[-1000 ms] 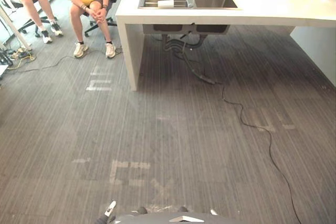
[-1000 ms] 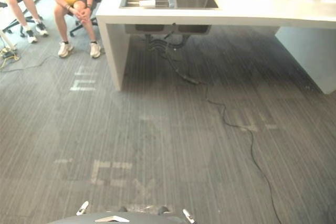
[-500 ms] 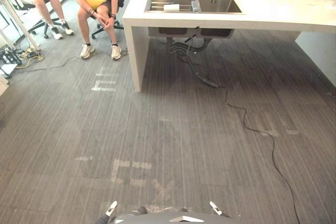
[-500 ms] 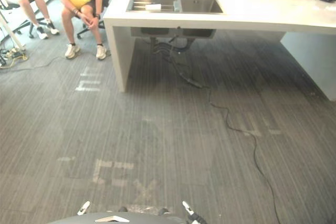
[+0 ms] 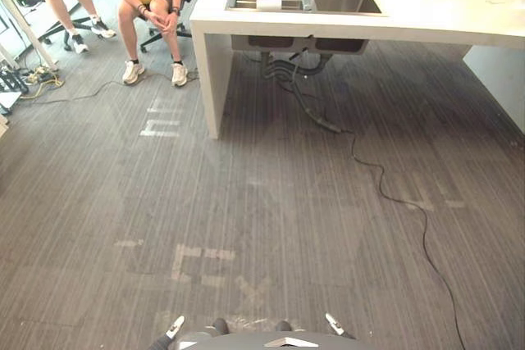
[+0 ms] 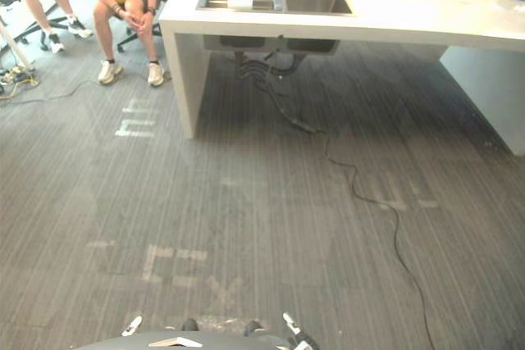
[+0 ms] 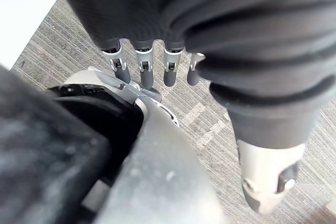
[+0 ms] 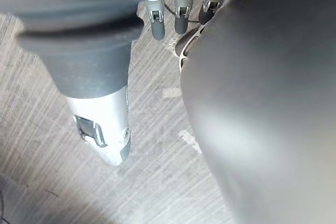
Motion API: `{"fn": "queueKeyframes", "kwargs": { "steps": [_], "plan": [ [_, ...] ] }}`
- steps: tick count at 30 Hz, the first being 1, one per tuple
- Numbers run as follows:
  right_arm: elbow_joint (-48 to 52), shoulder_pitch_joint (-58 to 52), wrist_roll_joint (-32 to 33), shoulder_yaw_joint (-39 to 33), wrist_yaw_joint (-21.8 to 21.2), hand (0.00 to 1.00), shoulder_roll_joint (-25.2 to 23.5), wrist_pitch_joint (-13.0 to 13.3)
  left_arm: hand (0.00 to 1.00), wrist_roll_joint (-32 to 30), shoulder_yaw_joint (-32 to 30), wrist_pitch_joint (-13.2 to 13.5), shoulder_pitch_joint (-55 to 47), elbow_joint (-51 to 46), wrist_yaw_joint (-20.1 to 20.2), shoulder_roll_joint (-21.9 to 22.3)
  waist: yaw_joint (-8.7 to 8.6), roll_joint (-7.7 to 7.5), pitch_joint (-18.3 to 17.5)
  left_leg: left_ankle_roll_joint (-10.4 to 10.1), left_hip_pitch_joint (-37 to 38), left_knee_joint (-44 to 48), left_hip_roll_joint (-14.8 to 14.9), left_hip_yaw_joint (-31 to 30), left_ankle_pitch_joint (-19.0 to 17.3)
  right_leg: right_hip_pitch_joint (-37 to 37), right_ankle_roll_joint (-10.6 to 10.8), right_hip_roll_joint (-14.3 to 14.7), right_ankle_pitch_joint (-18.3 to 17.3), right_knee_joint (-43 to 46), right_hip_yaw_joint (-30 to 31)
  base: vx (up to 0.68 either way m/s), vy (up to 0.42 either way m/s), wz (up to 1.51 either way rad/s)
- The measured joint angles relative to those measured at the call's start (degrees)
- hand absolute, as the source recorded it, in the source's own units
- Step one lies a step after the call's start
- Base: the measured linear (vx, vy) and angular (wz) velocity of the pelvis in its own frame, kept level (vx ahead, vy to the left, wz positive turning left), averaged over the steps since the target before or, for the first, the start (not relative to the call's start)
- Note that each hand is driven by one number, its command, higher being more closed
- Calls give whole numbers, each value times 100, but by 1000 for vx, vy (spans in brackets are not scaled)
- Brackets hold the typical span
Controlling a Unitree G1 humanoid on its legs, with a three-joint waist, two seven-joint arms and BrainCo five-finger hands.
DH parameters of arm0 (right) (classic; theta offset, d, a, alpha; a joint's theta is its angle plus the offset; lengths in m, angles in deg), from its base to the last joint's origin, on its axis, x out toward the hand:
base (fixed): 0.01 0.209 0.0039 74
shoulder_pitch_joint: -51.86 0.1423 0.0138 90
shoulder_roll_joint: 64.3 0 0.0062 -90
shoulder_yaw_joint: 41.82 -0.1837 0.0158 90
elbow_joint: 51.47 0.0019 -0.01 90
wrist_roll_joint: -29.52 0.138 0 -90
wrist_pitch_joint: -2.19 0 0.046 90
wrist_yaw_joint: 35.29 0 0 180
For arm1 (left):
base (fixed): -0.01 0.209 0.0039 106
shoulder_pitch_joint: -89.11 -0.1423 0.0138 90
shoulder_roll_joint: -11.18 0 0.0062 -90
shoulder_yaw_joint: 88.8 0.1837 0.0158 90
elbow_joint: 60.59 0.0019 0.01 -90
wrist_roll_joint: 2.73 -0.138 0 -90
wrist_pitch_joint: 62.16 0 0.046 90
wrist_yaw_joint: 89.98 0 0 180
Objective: Walk over to the sink, pick up the cup, carry it to the dishwasher, place the cup inside the dishwasher, then close the dishwasher door
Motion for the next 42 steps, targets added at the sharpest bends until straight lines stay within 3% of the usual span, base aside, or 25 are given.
{"fn": "queueKeyframes", "kwargs": {
  "steps": [7,10,13,15,17,20,22,23,26,27,28,29,30,33,34,35,36,37,38,39,40,41,42],
  "plan": [
    [30,-7,282,-89,6,0,-7,-61,0,-77,-2,27,6,9,19,-1,10,-6,11,17,-19,-32,17,168,-25,-152,37,-3,-77,146,152,-23,-4,-11],
    [107,6,643,-89,79,0,5,-87,0,-270,4,53,54,17,55,-38,-3,-52,47,24,-109,-31,-3,284,-82,-667,85,-167,-527,1065,138,8,25,-17],
    [233,128,595,-61,79,0,7,-141,0,-571,53,333,236,27,-135,-151,0,-212,213,104,-97,-32,-168,390,-134,-1277,160,-558,-984,2393,17,19,39,-13],
    [270,272,426,-34,86,0,31,-145,0,-488,59,508,345,82,-408,-160,-10,-208,385,158,-17,-34,-203,460,-184,-1566,162,-741,-969,3032,-184,19,42,-28],
    [269,323,380,89,77,0,20,-149,0,-235,129,792,469,171,-601,-195,-99,-267,604,226,220,-24,-182,388,-267,-1904,323,-917,-862,3953,-249,88,29,-5],
    [263,166,277,78,60,0,-53,-217,0,0,293,1291,597,-44,-613,-179,-209,-221,669,145,330,48,28,178,-392,-2196,310,-854,-1133,3791,-343,178,-21,34],
    [275,94,289,78,66,0,-74,-183,0,3,364,1589,757,-463,-621,-36,-230,-218,693,60,405,106,173,90,-488,-2421,228,-765,-950,3329,-348,247,-96,31],
    [271,44,292,87,75,0,-113,-130,0,35,552,1853,922,-865,-630,98,-270,-238,715,-32,457,285,300,8,-686,-2496,190,-693,-524,2581,-350,293,-147,25],
    [276,-190,431,45,57,0,-259,30,0,329,838,2066,1037,-1604,-614,314,-292,-357,734,-347,791,649,334,-132,-1253,-2182,295,-718,122,1124,-210,400,-254,28],
    [277,-266,467,32,51,0,-315,59,0,351,913,2100,1032,-1697,-605,312,-320,-400,735,-421,867,739,319,-185,-1384,-2078,277,-758,364,993,-172,381,-243,44],
    [289,-349,562,-81,38,0,-358,92,0,400,991,2112,1047,-1778,-587,365,-384,-340,754,-468,951,855,427,-246,-1522,-2036,221,-759,773,1227,-213,410,-254,53],
    [332,-334,700,-143,-20,0,-323,207,0,441,1175,2131,1073,-1944,-510,387,-466,-117,789,-533,947,1030,558,-261,-1622,-2196,-27,-708,591,1800,-218,508,-288,42],
    [359,-295,786,-187,-28,0,-283,272,0,440,1272,2153,1060,-2076,-438,390,-473,-20,822,-512,951,1173,650,-242,-1651,-2304,-187,-687,295,2199,-218,493,-273,22],
    [496,-252,973,-195,-27,0,-286,334,0,440,1468,2266,921,-2387,-327,376,-456,123,746,-508,1024,1674,835,-362,-1663,-2450,-174,-748,-721,3410,-234,437,-235,11],
    [504,-251,1000,-199,-25,0,-282,361,0,440,1507,2291,884,-2441,-327,371,-465,132,709,-542,984,1837,863,-446,-1683,-2486,-204,-770,-904,3615,-264,417,-193,35],
    [486,-251,1075,-323,-14,0,-239,383,0,441,1620,2334,840,-2605,-334,376,-468,187,651,-649,851,2266,958,-700,-1747,-2513,-282,-801,-1333,4013,-341,410,-190,31],
    [454,-254,1075,-337,11,0,-210,379,0,441,1641,2361,784,-2687,-348,383,-456,214,587,-652,745,2474,992,-808,-1748,-2536,-291,-794,-1463,4104,-357,466,-221,34],
    [380,-254,1069,-380,24,0,-155,387,0,450,1647,2435,659,-2879,-367,395,-458,318,429,-841,309,3165,1097,-1028,-1642,-2541,-263,-756,-1634,4158,-473,392,-187,24],
    [298,-248,1063,-424,2,0,-127,425,0,459,1641,2478,634,-3048,-363,402,-460,372,398,-1167,-119,3926,1173,-1191,-1333,-2447,-278,-714,-1750,4118,-541,400,-198,26],
    [259,-244,1053,-421,-15,0,-77,447,0,483,1639,2496,631,-3156,-359,420,-445,439,399,-1288,-424,4470,1245,-1277,-982,-2331,-302,-665,-1812,4028,-607,423,-167,21],
    [231,-251,920,-374,-53,0,-37,527,0,513,1631,2507,613,-3393,-348,442,-384,581,416,-1123,-1041,5699,1433,-1302,-279,-1951,-455,-513,-1860,3691,-672,445,-131,7],
    [229,-199,774,-313,-89,0,62,680,0,515,1610,2515,580,-3723,-339,468,-312,647,484,-779,-1656,6912,1448,-1233,-508,-1491,-528,-349,-1914,3366,-676,469,-102,2],
    [231,-169,724,-301,-107,0,71,761,0,550,1580,2518,550,-3950,-334,469,-288,690,538,-575,-1914,7388,1356,-1176,-667,-1188,-541,-313,-1947,3198,-676,484,-87,-8]
  ]
}}
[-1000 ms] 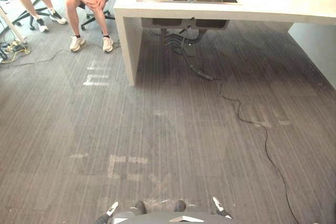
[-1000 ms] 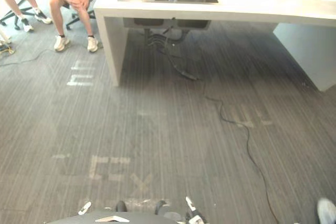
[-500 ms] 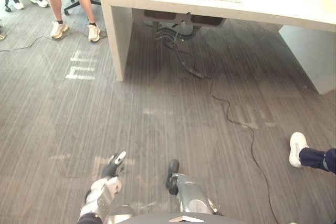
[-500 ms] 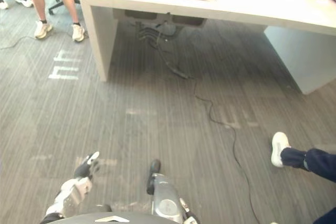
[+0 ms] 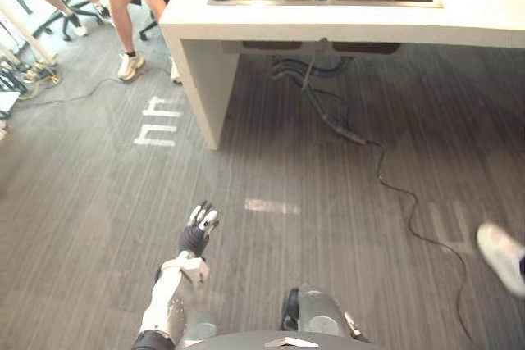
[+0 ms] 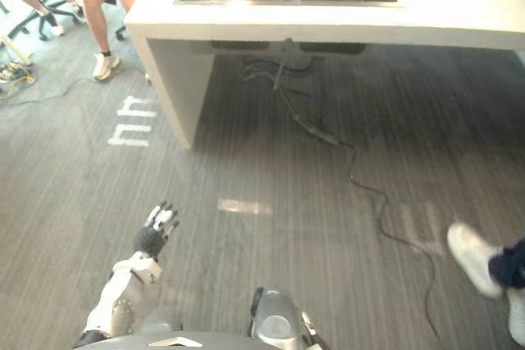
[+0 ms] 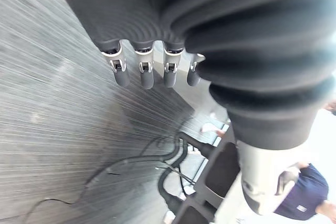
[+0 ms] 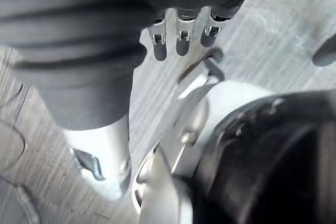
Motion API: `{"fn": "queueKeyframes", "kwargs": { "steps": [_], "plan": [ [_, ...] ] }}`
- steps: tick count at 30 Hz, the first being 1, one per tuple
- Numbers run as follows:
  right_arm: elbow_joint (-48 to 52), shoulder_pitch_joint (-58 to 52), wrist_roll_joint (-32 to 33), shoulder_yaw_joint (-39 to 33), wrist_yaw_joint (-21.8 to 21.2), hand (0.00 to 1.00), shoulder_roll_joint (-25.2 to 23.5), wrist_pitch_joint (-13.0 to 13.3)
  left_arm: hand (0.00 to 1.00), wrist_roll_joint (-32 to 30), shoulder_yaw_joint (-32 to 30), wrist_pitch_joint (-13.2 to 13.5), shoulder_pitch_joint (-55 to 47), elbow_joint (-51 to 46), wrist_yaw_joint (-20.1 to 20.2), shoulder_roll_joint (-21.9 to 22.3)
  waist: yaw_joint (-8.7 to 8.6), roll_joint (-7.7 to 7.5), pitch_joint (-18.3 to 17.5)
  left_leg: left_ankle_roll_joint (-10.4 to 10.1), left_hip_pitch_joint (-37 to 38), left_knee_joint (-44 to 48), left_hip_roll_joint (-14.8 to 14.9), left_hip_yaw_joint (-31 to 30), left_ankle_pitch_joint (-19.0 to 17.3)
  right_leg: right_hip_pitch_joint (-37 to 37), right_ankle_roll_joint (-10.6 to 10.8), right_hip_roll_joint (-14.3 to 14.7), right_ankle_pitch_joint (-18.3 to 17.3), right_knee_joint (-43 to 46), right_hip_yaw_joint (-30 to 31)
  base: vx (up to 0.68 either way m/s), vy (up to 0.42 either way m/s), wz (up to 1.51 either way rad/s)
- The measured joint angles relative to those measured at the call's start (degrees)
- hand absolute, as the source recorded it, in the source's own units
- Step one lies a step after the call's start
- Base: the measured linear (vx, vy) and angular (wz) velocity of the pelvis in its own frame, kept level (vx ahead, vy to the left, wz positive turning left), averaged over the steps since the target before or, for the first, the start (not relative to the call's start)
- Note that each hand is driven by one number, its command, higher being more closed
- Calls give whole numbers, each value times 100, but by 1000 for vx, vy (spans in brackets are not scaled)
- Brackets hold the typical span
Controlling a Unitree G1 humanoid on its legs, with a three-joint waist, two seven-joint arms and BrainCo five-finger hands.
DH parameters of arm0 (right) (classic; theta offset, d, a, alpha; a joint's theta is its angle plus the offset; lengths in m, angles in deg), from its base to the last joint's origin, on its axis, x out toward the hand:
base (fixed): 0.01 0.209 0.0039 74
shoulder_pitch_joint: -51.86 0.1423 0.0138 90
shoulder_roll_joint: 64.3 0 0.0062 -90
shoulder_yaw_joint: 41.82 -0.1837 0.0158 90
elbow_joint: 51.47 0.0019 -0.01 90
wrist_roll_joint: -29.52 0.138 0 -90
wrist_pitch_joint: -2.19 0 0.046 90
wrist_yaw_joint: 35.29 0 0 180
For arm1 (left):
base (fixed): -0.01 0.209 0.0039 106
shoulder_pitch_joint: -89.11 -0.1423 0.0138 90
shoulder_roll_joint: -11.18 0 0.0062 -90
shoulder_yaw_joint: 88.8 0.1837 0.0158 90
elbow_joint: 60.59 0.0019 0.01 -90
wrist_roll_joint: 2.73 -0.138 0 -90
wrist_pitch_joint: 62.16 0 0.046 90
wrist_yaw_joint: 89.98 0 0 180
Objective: Walk over to the sink, pick up the cup, carry it to the dishwasher, place the cup inside the dishwasher, then close the dishwasher door
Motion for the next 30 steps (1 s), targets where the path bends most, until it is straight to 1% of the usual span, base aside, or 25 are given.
{"fn": "queueKeyframes", "kwargs": {
  "steps": [1,3,5,6,7,8,9,10,11,12,14,16,17,18,19,20,21,22,24,25,26,27,28,29,30],
  "plan": [
    [7,50,-2,17,-41,0,90,103,0,23,-55,18,-61,-443,-4,-11,74,-96,75,165,-467,359,-269,160,-273,505,44,-26,-19,-319,6,477,-44,-35],
    [102,178,18,195,-73,0,229,124,0,60,-151,74,-128,-1179,-33,-68,295,-186,76,290,-1015,-395,-500,817,-473,1069,282,-95,116,-846,155,470,-12,-67],
    [641,371,11,597,-89,0,367,34,0,109,-341,180,-104,-2072,-168,-139,410,-259,109,411,-1213,-2912,-715,1680,-366,1663,477,-242,198,-1369,373,704,64,-76],
    [748,366,1,677,-87,0,405,4,0,109,-365,196,-97,-2236,-231,-135,435,-271,110,445,-1159,-3636,-859,1784,-120,1767,537,-307,173,-1376,440,640,102,-64],
    [850,359,-13,702,-87,0,441,-23,0,109,-439,200,-105,-2497,-312,-131,476,-285,114,445,-997,-4642,-1055,1829,393,1956,660,-405,102,-1345,540,643,170,-68],
    [959,246,-65,781,-72,0,460,-74,0,117,-555,220,-117,-2865,-440,-155,512,-233,87,501,-645,-5936,-1274,1834,1847,2311,987,-403,-106,-1201,686,645,211,-66],
    [952,169,-65,786,-68,0,490,-128,0,128,-623,219,-132,-2984,-461,-151,532,-139,41,608,-527,-6018,-1186,1835,2665,2449,1090,-366,-233,-1103,739,750,329,-57],
    [816,162,-64,761,-15,0,380,-207,0,242,-814,223,-50,-3062,-459,-251,546,-195,-1,1444,-330,-5809,-1220,1961,1732,2635,937,-386,-479,-903,774,506,281,4],
    [686,226,-54,722,18,0,166,-310,0,465,-1023,176,301,-2969,-445,-340,504,-461,1,1464,-525,-5586,-1390,1873,1555,2523,743,-428,-552,-966,836,431,248,13],
    [622,281,-55,640,48,0,82,-349,0,560,-1123,183,418,-2978,-417,-336,547,-503,31,1442,-588,-5481,-1405,1877,1447,2446,719,-401,-545,-1007,832,289,147,30],
    [262,330,-69,341,129,0,-21,-425,0,743,-1273,185,538,-3077,-361,-317,610,-503,59,1389,-697,-4883,-1394,1809,870,2566,662,-401,-329,-1056,930,257,124,4],
    [68,240,-218,-205,208,0,13,-455,0,746,-1408,241,511,-3416,-247,-316,626,-389,19,1263,-755,-4335,-1364,1727,330,2766,600,-366,-12,-1042,1082,253,136,12],
    [-67,254,-352,-480,218,0,76,-450,0,744,-1441,271,519,-3632,-242,-311,639,-352,-40,1248,-738,-4367,-1440,1706,275,2681,524,-383,130,-879,1127,300,196,28],
    [-252,255,-478,-736,222,0,169,-444,0,741,-1516,284,546,-3901,-226,-303,587,-449,-118,1157,-656,-4653,-1594,1694,245,2353,547,-558,434,-410,1154,286,172,19],
    [-328,241,-523,-809,218,0,155,-428,0,742,-1580,282,580,-4018,-231,-309,609,-507,-165,1171,-673,-4513,-1670,1675,180,2090,750,-773,586,-24,1224,416,127,-19],
    [-409,276,-563,-1015,211,0,201,-350,0,738,-1750,287,623,-4280,-239,-353,707,-422,-207,1524,-525,-4018,-1736,1092,-278,1537,1466,-874,944,1112,1495,442,54,-44],
    [-409,290,-565,-1097,219,0,205,-330,0,728,-1819,295,695,-4315,-250,-392,692,-461,-184,1354,-372,-4157,-1824,1082,-436,1309,1895,-1017,1272,1608,1535,489,77,-31],
    [-409,281,-565,-1242,224,0,86,-316,0,664,-1801,266,795,-4317,-308,-464,579,-643,-196,1305,28,-4560,-2068,1069,-413,877,2039,-1313,1725,2597,1633,439,136,1],
    [-429,249,-561,-1278,278,0,-23,-323,0,547,-1655,253,795,-4348,-402,-495,475,-647,-202,1259,607,-5092,-2137,1079,-371,188,1714,-1558,1580,3817,1374,351,168,-10],
    [-417,237,-558,-1290,310,0,-93,-323,0,518,-1541,232,800,-4280,-485,-500,460,-556,-223,1203,976,-5463,-2118,1071,-334,-167,1102,-1634,1314,4024,1040,275,135,-32],
    [-411,213,-561,-1289,307,0,-166,-328,0,504,-1467,247,859,-4109,-531,-519,428,-532,-247,1136,1281,-5769,-2087,1068,-275,-537,743,-1648,998,3786,692,289,117,-30],
    [-396,201,-550,-1310,289,0,-203,-321,0,502,-1440,280,921,-3968,-535,-538,417,-473,-277,1128,1385,-5873,-2067,1068,-268,-701,667,-1614,859,3505,564,287,54,-15],
    [-382,190,-557,-1344,272,0,-237,-268,0,494,-1351,421,1075,-3626,-536,-601,361,-421,-304,1149,1494,-5976,-1985,1050,-273,-928,649,-1436,653,2566,386,292,-14,14],
    [-414,189,-561,-1342,283,0,-261,-251,0,449,-1262,529,1282,-3276,-534,-668,278,-434,-297,1196,1503,-5977,-1905,1010,-276,-1019,700,-1222,651,1326,347,279,-44,27],
    [-440,171,-564,-1344,286,0,-267,-252,0,442,-1208,589,1375,-3105,-543,-703,249,-454,-307,1203,1518,-5980,-1878,979,-289,-1058,725,-1143,719,766,358,241,-63,43]
  ]
}}
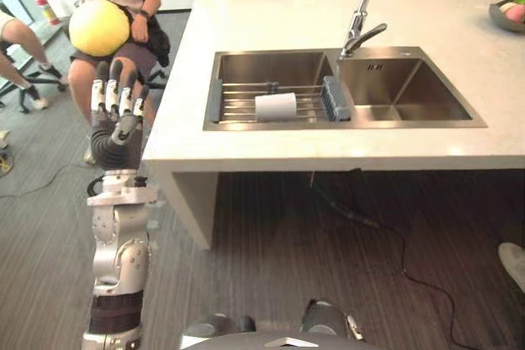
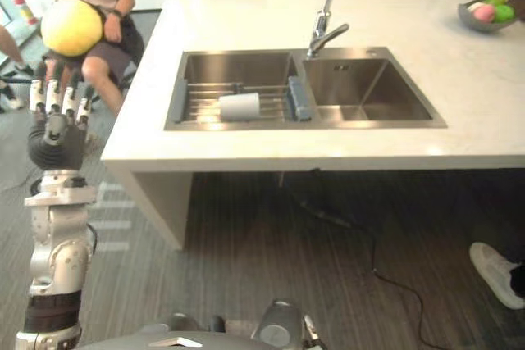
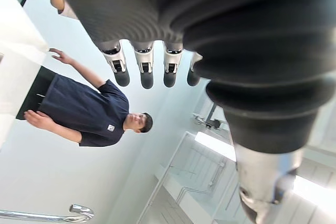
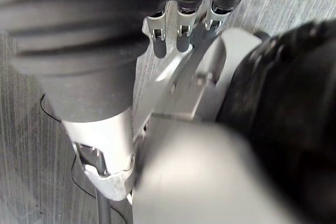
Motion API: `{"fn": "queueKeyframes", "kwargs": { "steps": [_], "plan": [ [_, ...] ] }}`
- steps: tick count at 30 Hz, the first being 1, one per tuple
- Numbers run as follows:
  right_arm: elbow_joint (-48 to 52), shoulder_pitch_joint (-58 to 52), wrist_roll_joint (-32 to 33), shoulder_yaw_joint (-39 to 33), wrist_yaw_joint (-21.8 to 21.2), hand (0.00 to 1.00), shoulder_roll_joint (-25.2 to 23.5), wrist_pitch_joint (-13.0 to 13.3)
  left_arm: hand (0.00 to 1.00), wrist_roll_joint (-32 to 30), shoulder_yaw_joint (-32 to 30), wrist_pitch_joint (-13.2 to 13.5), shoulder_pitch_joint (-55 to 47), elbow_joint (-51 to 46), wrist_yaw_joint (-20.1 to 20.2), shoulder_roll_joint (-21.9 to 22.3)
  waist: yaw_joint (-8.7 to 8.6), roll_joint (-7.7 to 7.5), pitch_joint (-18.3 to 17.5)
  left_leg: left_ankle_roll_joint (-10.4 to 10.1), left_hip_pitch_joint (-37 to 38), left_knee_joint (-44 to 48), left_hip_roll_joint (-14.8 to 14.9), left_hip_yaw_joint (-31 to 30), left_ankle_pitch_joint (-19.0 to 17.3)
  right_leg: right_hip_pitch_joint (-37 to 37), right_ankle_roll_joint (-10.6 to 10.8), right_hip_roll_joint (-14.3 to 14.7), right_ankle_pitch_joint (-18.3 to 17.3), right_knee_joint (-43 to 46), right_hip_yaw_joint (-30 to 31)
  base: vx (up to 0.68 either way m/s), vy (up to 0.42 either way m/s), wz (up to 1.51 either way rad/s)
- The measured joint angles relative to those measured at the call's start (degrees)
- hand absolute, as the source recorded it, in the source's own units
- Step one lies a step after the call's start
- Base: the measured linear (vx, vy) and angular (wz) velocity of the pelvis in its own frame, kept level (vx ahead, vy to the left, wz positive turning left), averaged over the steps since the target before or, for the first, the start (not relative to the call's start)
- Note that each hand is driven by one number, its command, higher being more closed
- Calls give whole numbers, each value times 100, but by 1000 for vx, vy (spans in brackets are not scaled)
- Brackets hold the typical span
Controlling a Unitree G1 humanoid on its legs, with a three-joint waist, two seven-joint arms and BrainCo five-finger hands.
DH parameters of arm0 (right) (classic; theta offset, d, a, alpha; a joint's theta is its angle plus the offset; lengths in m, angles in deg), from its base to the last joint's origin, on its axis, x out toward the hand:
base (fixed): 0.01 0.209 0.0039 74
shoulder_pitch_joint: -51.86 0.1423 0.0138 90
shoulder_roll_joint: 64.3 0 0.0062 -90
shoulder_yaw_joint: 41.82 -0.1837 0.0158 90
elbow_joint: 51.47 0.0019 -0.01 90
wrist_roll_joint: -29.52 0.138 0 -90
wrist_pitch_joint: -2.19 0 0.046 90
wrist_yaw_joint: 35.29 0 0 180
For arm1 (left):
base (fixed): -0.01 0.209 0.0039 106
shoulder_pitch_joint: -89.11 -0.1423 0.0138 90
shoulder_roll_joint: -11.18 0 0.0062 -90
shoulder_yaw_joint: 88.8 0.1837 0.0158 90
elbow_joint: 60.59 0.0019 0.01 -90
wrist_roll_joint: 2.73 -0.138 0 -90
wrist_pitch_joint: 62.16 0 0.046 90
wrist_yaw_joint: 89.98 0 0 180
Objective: Walk over to the sink, pick up the cup, carry it to the dishwasher, place the cup inside the dishwasher, then close the dishwasher door
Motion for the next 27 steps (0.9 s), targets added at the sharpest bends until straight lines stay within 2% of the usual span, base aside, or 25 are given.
{"fn": "queueKeyframes", "kwargs": {
  "steps": [1,2,3,4,5,6,8,10,13,16,20,22,23,24,25,27],
  "plan": [
    [-41,-47,0,-11,4,0,-2,0,0,-1,108,80,113,258,-29,-72,-42,-30,-1,-22,67,6,41,-100,-48,-11,2,66,231,-656,12,409,-134,55],
    [-46,-166,-95,26,9,0,-19,-5,0,-25,232,111,157,510,-127,-128,-90,-105,-21,-193,265,32,103,-227,-147,35,-26,158,737,-1179,58,439,-157,50],
    [-46,-252,-167,101,9,0,-23,-4,0,-55,253,148,141,565,-150,-124,-83,-140,-30,-301,333,79,138,-266,-216,70,-32,213,969,-1312,131,534,-237,46],
    [-45,-364,-264,233,-2,0,-68,-3,0,-77,277,249,127,629,-148,-129,-72,-279,-86,-536,419,243,182,-309,-362,216,-132,273,1535,-1449,154,327,-199,28],
    [-46,-419,-317,227,-12,0,-108,1,0,-107,278,298,127,649,-133,-118,-68,-365,-140,-646,426,335,185,-326,-444,248,-232,272,1593,-1415,125,441,-334,27],
    [-13,-420,-442,208,-78,0,-113,24,0,-122,293,400,140,696,-98,1,-23,-259,-210,-807,413,567,419,-483,-618,392,-272,396,1220,-1302,81,329,-290,19],
    [44,-410,-444,197,-105,0,-117,44,0,-173,315,399,161,727,-77,81,-40,-176,-259,-813,385,618,530,-564,-620,436,-287,486,1072,-1285,39,285,-266,21],
    [44,-395,-533,1,-127,0,-120,64,0,-213,326,335,237,880,12,207,-24,-105,-318,-882,426,602,675,-622,-611,696,-142,645,767,-1517,-69,257,-230,24],
    [33,-353,-886,-312,-240,0,-106,133,0,-225,450,250,262,1426,10,260,-17,-28,-368,-1059,486,517,845,-663,-472,992,-192,864,808,-1954,-216,143,-131,14],
    [15,-212,-1009,-410,-344,0,-75,167,0,-627,567,275,253,1729,-139,246,-64,-23,-382,-1027,510,303,953,-748,-316,1162,-264,1068,966,-2415,-321,63,-107,9],
    [-200,-134,-1004,-282,-497,0,139,260,0,-1289,685,361,282,1838,-481,241,-115,-88,-373,-1094,0,749,829,-757,-56,1040,-264,957,996,-2515,-429,-10,-68,24],
    [-213,-238,-996,-281,-502,0,192,250,0,-1368,740,362,315,1934,-534,237,-160,-20,-259,-1074,-152,1355,848,-728,4,1408,-286,959,1010,-2716,-600,20,-65,40],
    [-212,-301,-994,-290,-501,0,205,249,0,-1416,762,362,331,1955,-530,227,-138,-45,-218,-1039,-224,1684,841,-740,43,1639,-317,918,1008,-2864,-626,18,-40,28],
    [-208,-321,-993,-291,-501,0,216,250,0,-1454,771,362,338,1942,-530,220,-112,-80,-189,-1004,-257,1766,834,-743,-68,1703,-358,910,983,-2910,-621,-13,-20,11],
    [-200,-323,-994,-295,-497,0,250,251,0,-1468,782,362,362,1872,-520,204,-109,4,-180,-958,-371,1620,837,-760,-399,1763,-425,917,917,-2959,-624,-37,8,-2],
    [-178,-323,-1005,-315,-494,0,323,260,0,-1548,782,358,371,1758,-540,175,-102,111,-166,-844,-603,1184,833,-755,-265,1793,-396,963,834,-2940,-601,-39,20,-11]
  ]
}}
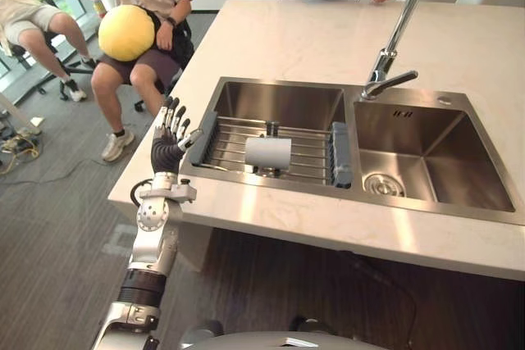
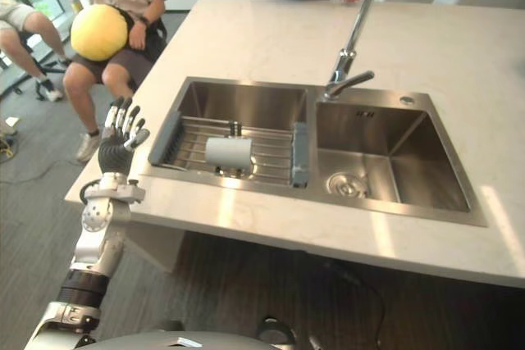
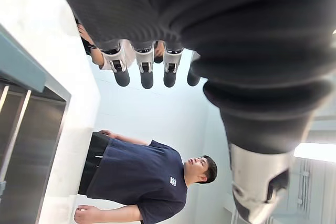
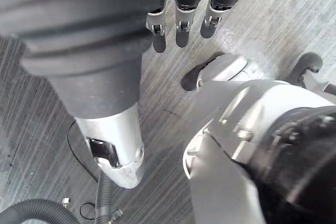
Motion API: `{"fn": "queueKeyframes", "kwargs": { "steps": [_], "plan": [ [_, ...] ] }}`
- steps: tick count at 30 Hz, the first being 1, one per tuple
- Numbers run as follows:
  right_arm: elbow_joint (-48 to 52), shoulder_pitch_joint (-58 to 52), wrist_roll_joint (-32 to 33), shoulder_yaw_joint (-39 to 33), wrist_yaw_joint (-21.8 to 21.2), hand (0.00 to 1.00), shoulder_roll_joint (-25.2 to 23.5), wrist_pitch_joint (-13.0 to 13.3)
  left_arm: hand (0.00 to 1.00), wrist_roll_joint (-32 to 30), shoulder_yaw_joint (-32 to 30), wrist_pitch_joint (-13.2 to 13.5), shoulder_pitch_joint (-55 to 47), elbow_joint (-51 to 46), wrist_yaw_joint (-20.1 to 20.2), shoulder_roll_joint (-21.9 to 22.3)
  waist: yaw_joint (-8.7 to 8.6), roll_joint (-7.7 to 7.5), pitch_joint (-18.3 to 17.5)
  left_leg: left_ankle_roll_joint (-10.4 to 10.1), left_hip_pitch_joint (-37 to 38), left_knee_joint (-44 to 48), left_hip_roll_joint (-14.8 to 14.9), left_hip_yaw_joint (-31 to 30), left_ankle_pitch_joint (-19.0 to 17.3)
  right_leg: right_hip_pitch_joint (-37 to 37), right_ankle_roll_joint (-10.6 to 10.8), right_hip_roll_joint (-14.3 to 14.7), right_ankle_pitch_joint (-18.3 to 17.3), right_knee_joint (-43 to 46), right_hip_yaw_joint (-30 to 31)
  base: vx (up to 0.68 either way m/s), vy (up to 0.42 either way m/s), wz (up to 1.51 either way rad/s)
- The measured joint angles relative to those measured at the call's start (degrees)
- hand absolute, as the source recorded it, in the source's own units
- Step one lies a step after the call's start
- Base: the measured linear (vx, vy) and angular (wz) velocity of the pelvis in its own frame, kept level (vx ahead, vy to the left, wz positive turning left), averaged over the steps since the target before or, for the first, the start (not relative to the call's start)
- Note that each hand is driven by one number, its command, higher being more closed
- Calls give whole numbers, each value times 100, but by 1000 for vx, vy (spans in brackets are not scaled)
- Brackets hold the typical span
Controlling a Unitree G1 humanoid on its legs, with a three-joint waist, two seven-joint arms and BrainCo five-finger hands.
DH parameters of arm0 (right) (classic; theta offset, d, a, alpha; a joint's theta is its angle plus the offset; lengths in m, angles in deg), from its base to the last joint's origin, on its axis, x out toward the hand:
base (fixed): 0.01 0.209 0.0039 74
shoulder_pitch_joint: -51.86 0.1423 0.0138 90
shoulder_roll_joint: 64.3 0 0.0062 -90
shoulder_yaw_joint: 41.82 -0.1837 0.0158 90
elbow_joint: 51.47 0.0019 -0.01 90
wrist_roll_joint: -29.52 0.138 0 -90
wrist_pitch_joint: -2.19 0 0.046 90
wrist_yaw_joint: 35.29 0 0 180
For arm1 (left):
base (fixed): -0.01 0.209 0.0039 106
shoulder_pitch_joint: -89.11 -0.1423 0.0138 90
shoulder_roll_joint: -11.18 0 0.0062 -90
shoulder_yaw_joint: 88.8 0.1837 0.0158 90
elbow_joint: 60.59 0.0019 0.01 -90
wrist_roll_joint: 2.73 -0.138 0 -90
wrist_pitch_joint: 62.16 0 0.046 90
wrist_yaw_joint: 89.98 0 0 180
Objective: Walk over to the sink, pick up the cup, carry it to the dishwasher, place the cup inside the dishwasher, then close the dishwasher door
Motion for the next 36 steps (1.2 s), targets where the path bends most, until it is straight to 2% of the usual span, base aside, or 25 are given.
{"fn": "queueKeyframes", "kwargs": {
  "steps": [1,2,3,4,6,8,12,15,21,25,27,31,36],
  "plan": [
    [23,-21,3,-23,1,0,32,-9,0,-20,-2,-4,-1,-86,3,-17,14,68,-10,21,-65,-320,53,6,460,-4,35,91,-16,36,59,-18,39,-40],
    [124,-99,4,-17,9,0,-5,-7,0,-20,-14,-28,-28,-325,2,-30,76,156,-30,-31,-66,-521,229,139,397,-8,83,254,-32,116,200,24,55,-43],
    [193,-136,7,-15,7,0,-63,-9,0,-19,-19,-43,-38,-432,3,-45,88,160,-71,-12,-31,-621,238,180,372,-52,111,266,-28,163,261,48,64,-40],
    [244,-176,8,-16,-6,0,-169,-9,0,-15,-24,-55,-40,-631,5,-76,80,26,-107,31,-43,-803,174,243,455,-225,153,177,-53,294,299,53,45,-13],
    [261,-238,7,-27,-5,0,-296,-5,0,1,-23,-56,-33,-791,32,-100,67,-100,-118,74,-35,-1139,56,323,633,-442,187,63,-69,437,353,25,42,-9],
    [283,-379,4,-23,10,0,-377,44,0,178,-32,-106,-36,-811,37,-101,87,-120,-121,101,104,-1452,-43,424,759,-528,267,-35,-86,513,435,61,44,-13],
    [485,-412,-9,165,52,0,-449,60,0,316,80,-132,-37,-1077,23,-89,62,-77,-160,93,368,-1661,-90,627,791,-550,316,-120,-155,664,588,91,24,-22],
    [567,-316,-66,338,80,0,-503,90,0,311,389,-168,-33,-1462,-25,-79,17,-43,-207,75,380,-1684,-70,678,787,-624,311,-107,-166,659,618,78,-12,-12],
    [659,-305,-60,548,299,0,-495,86,0,179,638,-561,-30,-1489,-57,-36,-53,18,-292,-13,408,-1781,-36,799,821,-711,289,-66,-153,554,721,6,-7,-11],
    [655,-303,-59,547,438,0,-489,88,0,-660,1053,-733,-23,-1401,-81,-56,-63,25,-362,-49,410,-1882,-1,801,884,-648,275,23,5,244,720,-12,-9,-3],
    [651,-284,-42,546,454,0,-491,89,0,-1165,1216,-863,-12,-1255,-162,-210,-120,31,-372,-98,480,-1904,47,799,913,-376,279,144,262,-251,697,1,-35,-8],
    [636,-172,157,560,571,0,-485,69,0,-1924,1353,-1141,46,-1170,-513,-452,-204,56,-391,-136,538,-2028,91,804,942,-14,264,324,703,-1121,653,-15,-28,-9],
    [639,-97,413,805,689,0,-420,-34,0,-3270,1402,-1484,198,-810,-1049,-607,-258,53,-386,-166,552,-2073,173,796,977,8,231,416,778,-1200,583,-7,-25,-3]
  ]
}}
